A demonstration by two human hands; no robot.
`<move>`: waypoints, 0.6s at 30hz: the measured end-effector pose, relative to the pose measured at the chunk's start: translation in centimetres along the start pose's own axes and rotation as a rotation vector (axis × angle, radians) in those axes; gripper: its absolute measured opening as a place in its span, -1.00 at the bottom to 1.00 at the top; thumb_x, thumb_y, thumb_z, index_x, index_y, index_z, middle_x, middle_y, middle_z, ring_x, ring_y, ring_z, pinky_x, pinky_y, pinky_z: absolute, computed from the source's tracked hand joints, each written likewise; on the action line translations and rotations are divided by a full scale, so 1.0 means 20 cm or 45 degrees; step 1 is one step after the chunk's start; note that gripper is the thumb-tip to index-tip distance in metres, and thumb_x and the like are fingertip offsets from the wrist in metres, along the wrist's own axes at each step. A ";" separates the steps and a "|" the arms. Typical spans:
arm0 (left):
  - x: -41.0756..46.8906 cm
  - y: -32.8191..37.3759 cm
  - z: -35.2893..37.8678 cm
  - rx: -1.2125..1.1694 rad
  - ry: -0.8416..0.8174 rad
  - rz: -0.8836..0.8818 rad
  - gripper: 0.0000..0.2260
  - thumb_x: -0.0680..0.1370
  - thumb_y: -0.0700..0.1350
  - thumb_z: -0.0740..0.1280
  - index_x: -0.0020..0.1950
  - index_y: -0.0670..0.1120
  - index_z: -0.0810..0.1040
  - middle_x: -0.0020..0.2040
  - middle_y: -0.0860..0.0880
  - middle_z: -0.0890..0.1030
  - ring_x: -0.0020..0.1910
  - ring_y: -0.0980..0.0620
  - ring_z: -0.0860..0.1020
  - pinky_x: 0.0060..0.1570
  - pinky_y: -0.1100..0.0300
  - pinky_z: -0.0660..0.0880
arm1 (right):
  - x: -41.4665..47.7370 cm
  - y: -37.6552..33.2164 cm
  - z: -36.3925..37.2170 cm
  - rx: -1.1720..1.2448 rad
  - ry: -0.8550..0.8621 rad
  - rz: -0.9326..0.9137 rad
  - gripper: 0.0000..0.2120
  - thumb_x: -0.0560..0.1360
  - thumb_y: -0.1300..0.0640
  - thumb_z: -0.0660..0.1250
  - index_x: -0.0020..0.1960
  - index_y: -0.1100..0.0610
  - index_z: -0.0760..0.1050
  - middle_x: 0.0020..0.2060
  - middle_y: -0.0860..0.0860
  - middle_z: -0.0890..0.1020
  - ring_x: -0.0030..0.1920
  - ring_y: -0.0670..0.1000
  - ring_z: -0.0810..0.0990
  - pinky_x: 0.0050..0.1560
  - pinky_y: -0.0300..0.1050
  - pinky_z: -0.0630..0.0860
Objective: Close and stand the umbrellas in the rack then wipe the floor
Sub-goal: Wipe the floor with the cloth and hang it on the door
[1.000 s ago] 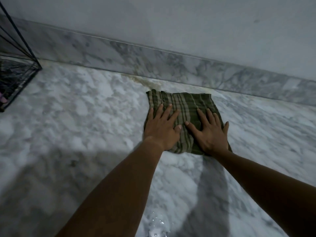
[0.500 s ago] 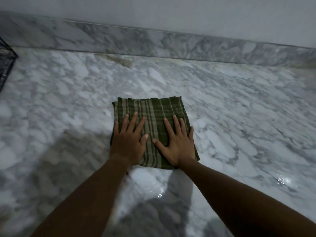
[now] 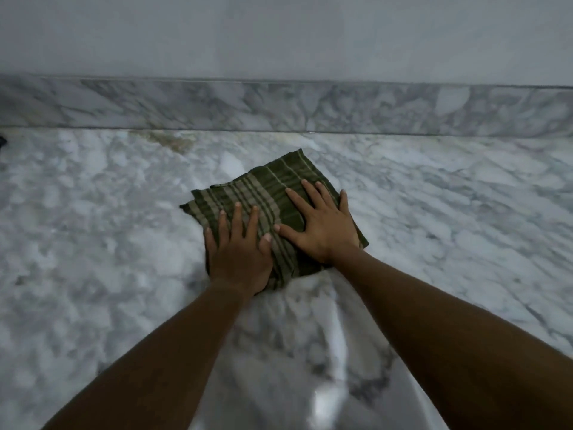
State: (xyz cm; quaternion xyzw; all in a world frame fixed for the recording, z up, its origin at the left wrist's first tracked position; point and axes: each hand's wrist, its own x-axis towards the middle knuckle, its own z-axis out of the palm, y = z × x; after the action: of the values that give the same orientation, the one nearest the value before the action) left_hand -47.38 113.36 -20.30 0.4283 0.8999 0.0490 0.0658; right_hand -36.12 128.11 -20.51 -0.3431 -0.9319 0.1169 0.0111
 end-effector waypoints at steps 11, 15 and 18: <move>0.49 1.03 0.13 -0.040 -0.039 0.148 -0.46 0.67 0.19 -0.13 0.64 0.11 -0.09 0.66 -0.02 -0.11 0.62 -0.13 -0.15 0.54 -0.19 -0.24 | 0.22 1.04 -0.24 -0.049 0.088 0.225 -0.23 0.49 -0.52 -0.16 0.61 -0.22 0.04 0.64 -0.05 0.04 0.64 0.02 -0.06 0.53 0.36 -0.27; 0.53 1.31 0.16 -0.023 -0.078 0.222 -0.46 0.67 0.19 -0.15 0.64 0.11 -0.11 0.66 -0.01 -0.13 0.62 -0.12 -0.18 0.53 -0.20 -0.25 | 0.13 1.32 -0.30 -0.048 0.118 0.306 -0.21 0.47 -0.54 -0.16 0.61 -0.22 0.06 0.64 -0.05 0.06 0.63 0.01 -0.05 0.52 0.37 -0.27; 0.48 1.50 0.17 -0.021 -0.109 0.306 -0.45 0.67 0.19 -0.14 0.64 0.10 -0.12 0.66 -0.01 -0.14 0.62 -0.13 -0.19 0.53 -0.20 -0.25 | -0.01 1.52 -0.34 -0.061 0.126 0.369 -0.21 0.47 -0.55 -0.16 0.61 -0.24 0.05 0.64 -0.06 0.06 0.63 0.00 -0.04 0.52 0.38 -0.27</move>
State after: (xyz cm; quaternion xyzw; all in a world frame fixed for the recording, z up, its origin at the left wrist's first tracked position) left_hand -29.93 139.75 -20.14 0.5341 0.8381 0.0456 0.1012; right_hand -15.82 151.86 -20.67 -0.4796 -0.8734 0.0781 0.0319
